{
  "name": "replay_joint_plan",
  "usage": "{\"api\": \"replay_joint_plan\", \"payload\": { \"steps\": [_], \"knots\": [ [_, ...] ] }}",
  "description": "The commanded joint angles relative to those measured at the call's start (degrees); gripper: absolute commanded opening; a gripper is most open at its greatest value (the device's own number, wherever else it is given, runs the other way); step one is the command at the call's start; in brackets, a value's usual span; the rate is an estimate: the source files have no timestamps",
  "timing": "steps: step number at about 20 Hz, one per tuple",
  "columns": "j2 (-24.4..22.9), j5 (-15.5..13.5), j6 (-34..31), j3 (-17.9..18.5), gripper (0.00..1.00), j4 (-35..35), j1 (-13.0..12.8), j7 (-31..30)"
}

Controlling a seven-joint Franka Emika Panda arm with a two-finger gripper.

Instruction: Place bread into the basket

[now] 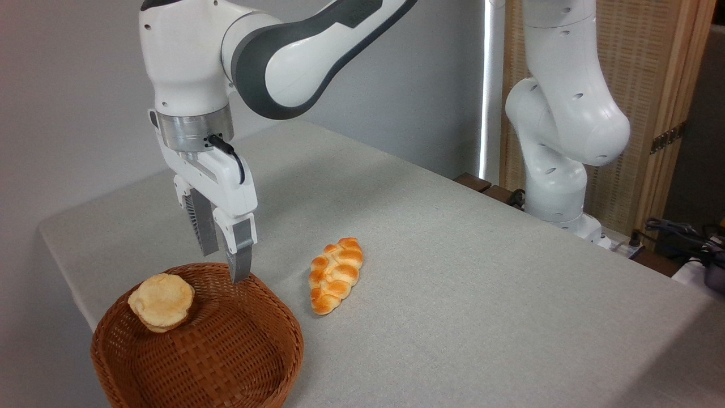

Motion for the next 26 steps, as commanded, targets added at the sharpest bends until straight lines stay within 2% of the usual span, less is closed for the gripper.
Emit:
{"api": "replay_joint_plan", "payload": {
  "steps": [1,10,21,26],
  "knots": [
    [-0.37,0.34,-1.04,0.12,1.0,-0.21,-0.1,0.2],
    [-1.86,0.34,-0.95,0.12,1.0,-1.52,-0.1,0.46],
    [-11.61,-0.01,-0.16,-0.32,1.0,-15.4,-0.36,0.72],
    [-16.09,0.08,-1.48,0.73,1.0,-21.99,-0.1,-2.78]
  ]
}}
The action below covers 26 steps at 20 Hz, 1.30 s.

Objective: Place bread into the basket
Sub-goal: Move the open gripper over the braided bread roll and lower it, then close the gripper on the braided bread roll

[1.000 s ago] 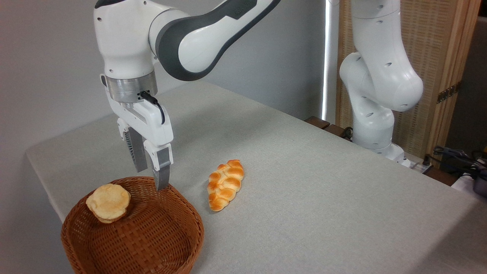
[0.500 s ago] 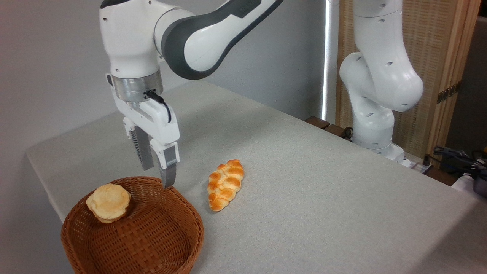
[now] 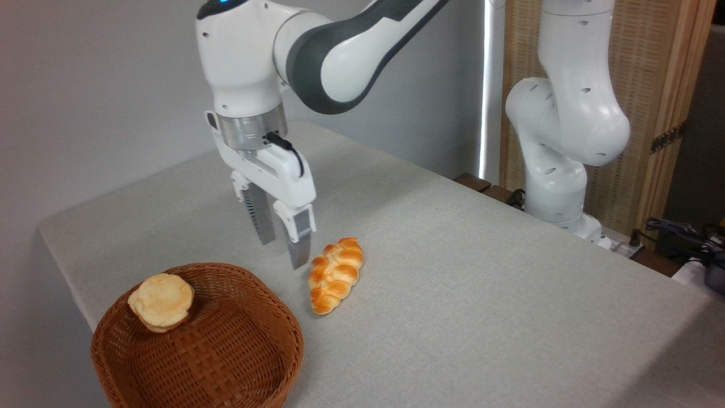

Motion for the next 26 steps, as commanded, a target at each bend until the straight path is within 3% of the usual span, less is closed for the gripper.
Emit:
{"api": "replay_joint_plan", "payload": {
  "steps": [1,11,26],
  "knots": [
    [-5.79,0.08,-1.01,1.77,1.0,-6.72,-0.01,-4.19],
    [-4.49,0.43,-2.06,3.8,1.0,-8.84,0.07,-14.39],
    [-2.46,-0.36,1.98,3.27,1.0,-8.05,-0.63,-15.28]
  ]
}}
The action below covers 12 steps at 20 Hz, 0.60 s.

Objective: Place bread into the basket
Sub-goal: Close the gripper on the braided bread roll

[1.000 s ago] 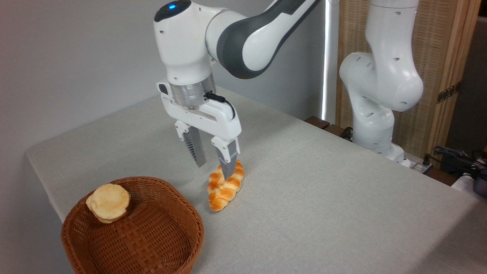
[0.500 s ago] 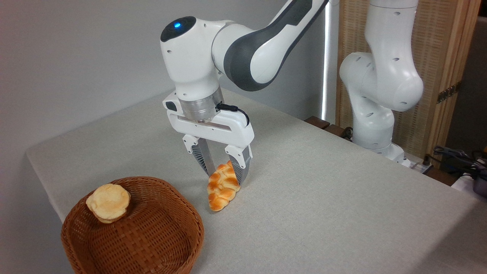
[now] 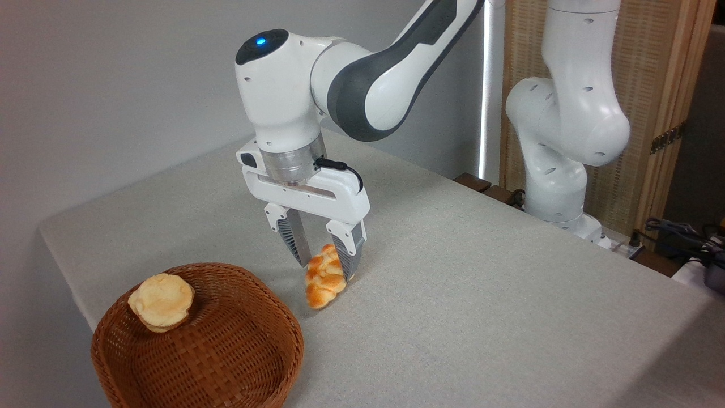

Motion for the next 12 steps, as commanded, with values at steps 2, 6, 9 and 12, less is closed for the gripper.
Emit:
{"api": "replay_joint_plan", "payload": {
  "steps": [2,6,9,12],
  "knots": [
    [0.32,-0.6,0.81,0.16,1.0,0.99,-0.23,-1.24],
    [0.75,-0.08,0.81,-0.1,1.0,0.99,-0.32,-1.06],
    [1.98,0.36,0.81,-0.19,1.0,0.99,-0.5,-0.8],
    [1.99,0.36,0.81,-0.19,1.0,1.08,-0.5,-0.8]
  ]
}}
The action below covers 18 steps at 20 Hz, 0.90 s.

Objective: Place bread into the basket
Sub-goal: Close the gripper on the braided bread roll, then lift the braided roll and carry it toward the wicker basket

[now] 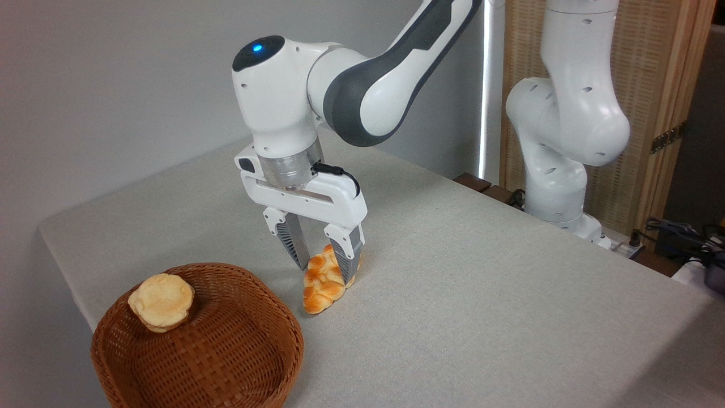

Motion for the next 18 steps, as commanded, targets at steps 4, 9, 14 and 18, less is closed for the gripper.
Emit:
{"api": "replay_joint_plan", "payload": {
  "steps": [4,9,14,18],
  "knots": [
    [0.53,0.39,0.43,0.09,0.64,1.09,-0.43,-0.4],
    [0.44,0.39,0.43,0.09,0.45,1.09,-0.52,-0.05],
    [0.44,0.39,0.34,0.09,0.48,1.0,-0.52,-0.05],
    [0.18,0.39,-0.45,0.09,0.48,1.0,-0.52,0.04]
  ]
}}
